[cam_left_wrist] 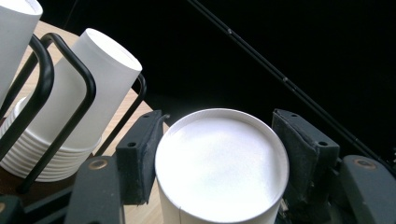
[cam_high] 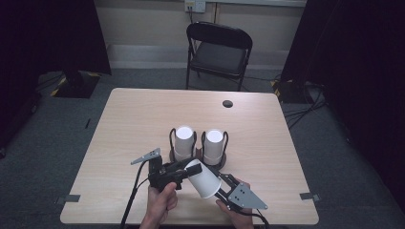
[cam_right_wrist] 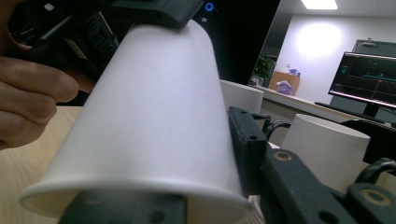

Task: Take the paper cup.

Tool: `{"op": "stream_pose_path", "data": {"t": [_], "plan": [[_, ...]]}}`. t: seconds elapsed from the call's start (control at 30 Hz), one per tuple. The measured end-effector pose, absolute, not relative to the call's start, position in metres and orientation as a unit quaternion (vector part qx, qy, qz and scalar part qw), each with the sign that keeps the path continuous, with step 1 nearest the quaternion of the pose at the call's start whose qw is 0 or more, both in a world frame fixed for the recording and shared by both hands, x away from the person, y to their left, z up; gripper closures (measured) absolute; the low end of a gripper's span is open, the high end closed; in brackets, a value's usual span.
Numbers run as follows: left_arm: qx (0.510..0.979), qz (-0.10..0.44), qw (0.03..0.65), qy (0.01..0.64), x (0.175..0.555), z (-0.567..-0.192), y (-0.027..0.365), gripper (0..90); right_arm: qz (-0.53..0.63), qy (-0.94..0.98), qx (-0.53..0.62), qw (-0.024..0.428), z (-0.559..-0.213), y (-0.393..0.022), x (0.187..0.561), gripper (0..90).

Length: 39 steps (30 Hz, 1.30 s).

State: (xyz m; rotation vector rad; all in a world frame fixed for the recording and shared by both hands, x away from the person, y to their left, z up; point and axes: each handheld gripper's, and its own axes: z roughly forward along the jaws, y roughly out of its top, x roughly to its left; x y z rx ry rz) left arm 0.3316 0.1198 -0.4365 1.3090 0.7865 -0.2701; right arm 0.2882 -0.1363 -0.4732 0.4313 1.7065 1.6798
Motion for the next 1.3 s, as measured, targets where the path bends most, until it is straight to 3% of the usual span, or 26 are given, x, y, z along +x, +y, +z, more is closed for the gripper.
{"op": "stream_pose_path", "data": {"t": [0.13, 0.77, 1.3], "plan": [[0.6, -0.101, 0.714, 0.347, 0.331, -0.435, 0.118, 33.9, 0.647, 0.659, 0.164, 0.347, -0.473, -0.138, 0.287, 84.4], [0.624, 0.012, 0.702, 0.343, 0.327, -0.428, 0.125, 28.3, 0.625, 0.681, 0.198, 0.327, -0.47, -0.145, 0.288, 87.3], [0.666, 0.118, 0.653, 0.34, 0.324, -0.432, 0.134, 23.8, 0.576, 0.727, 0.262, 0.267, -0.466, -0.156, 0.293, 87.6]]}}
